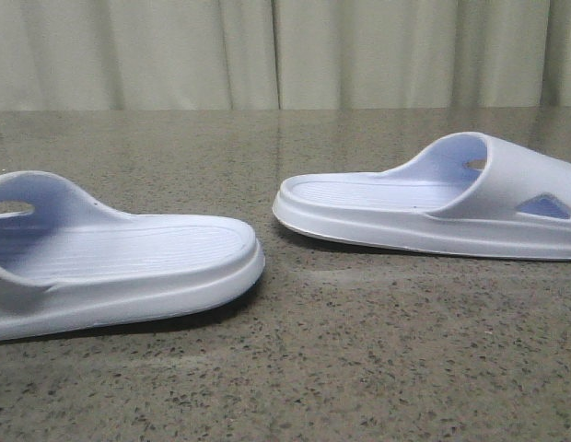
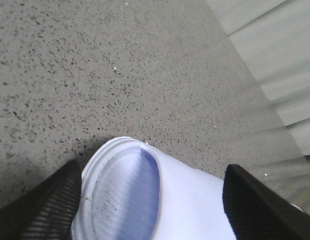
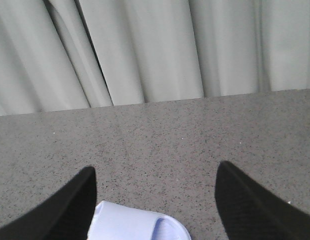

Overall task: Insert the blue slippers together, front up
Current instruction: 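Lift the slipper with the left gripper and raise it above the table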

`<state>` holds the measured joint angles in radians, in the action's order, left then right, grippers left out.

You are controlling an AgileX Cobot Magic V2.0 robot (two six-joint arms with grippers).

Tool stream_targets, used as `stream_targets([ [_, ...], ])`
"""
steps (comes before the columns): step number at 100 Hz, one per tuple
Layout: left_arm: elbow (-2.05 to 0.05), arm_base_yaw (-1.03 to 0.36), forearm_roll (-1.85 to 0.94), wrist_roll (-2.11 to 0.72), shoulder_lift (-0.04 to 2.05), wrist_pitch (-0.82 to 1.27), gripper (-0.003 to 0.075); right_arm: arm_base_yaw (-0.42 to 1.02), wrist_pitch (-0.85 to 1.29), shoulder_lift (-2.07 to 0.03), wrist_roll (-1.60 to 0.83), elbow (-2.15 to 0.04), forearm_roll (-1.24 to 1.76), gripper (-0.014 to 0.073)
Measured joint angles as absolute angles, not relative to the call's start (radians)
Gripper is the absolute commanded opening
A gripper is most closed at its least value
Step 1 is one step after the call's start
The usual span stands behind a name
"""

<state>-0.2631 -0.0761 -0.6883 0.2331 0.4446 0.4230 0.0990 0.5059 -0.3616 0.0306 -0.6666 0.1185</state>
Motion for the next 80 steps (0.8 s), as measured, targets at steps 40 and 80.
stream_targets([
  [40,-0.209,-0.076,-0.69,0.274,0.445,0.438,0.0517,0.099,0.492,-0.362,0.031,-0.667,0.119,0.0435],
  [80,-0.202,-0.076,-0.711,0.285,0.447,0.448,0.0517,0.099,0.49,-0.362,0.031,-0.667,0.119,0.0435],
])
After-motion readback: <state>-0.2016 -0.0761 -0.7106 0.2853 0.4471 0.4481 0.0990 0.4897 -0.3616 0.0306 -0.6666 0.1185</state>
